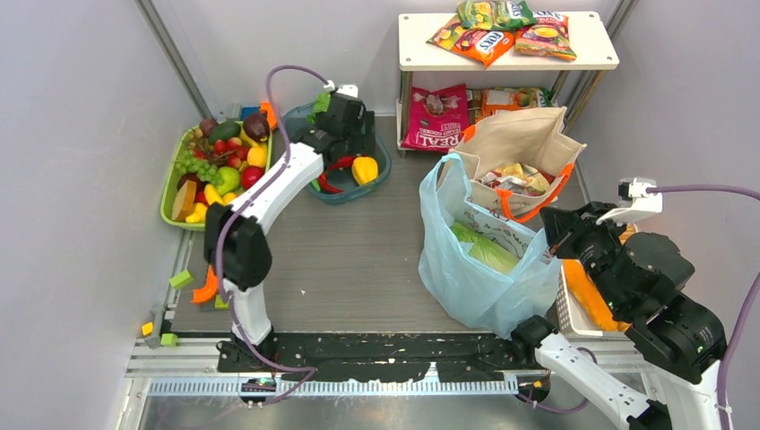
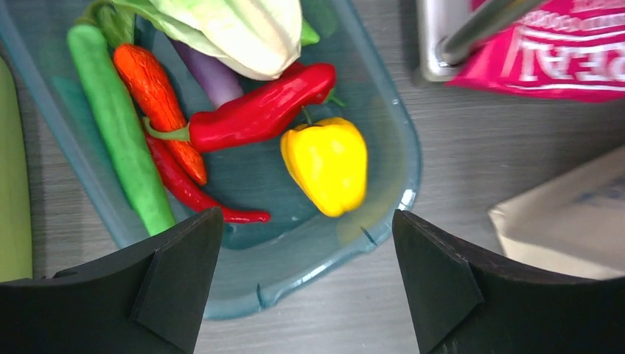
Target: Place the mixed food into the grocery bags and tie them
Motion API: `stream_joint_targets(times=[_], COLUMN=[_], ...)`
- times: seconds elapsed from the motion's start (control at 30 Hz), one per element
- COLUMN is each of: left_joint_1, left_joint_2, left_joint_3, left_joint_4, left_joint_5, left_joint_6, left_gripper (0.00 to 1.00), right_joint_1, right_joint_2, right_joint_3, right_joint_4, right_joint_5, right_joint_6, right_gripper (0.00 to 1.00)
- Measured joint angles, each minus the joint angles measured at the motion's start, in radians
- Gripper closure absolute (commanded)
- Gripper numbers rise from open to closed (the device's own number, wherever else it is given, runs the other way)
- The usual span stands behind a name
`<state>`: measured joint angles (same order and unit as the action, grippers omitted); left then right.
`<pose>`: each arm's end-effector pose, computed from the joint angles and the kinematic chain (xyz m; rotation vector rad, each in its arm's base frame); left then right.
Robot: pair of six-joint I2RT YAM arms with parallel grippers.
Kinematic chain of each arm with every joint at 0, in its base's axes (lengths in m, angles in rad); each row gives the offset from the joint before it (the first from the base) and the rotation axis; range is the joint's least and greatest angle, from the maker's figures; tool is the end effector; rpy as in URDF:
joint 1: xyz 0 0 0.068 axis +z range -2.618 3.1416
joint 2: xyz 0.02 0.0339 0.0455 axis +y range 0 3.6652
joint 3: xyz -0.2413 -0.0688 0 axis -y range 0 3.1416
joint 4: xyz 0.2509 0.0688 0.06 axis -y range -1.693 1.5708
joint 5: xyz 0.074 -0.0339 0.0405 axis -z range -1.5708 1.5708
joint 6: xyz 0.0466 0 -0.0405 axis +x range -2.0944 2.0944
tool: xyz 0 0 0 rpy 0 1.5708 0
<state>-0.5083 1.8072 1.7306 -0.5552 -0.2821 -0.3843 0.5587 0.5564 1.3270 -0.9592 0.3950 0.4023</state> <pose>0.3794 -0.1965 0.3186 -0.0216 2.1806 -0.1977 0.0674 0.0210 0.4368 0.1507 1.7516 0.3554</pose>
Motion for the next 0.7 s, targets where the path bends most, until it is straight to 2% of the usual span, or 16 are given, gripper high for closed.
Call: stream_joint_targets(times=[0.17,0.7], left_joint_1=[0.0,0.009], left_joint_2=[0.179,0.448], left_joint_3=[0.056,0.196], left_joint_4=[-0.006,0.035], left_joint_5=[-0.056,-0.024], left_joint_6=[-0.01,-0.209], left_gripper=[0.13,0.15], right_joint_1=[0.0,0.0], right_joint_2=[0.002,0.037], right_joint_3=[-0.016,-0.068], right_joint_4=[0.015,0.069], right_joint_5=[-0.004,-0.031], right_joint_6=[0.001,0.008], right_gripper=[0.95,0.95])
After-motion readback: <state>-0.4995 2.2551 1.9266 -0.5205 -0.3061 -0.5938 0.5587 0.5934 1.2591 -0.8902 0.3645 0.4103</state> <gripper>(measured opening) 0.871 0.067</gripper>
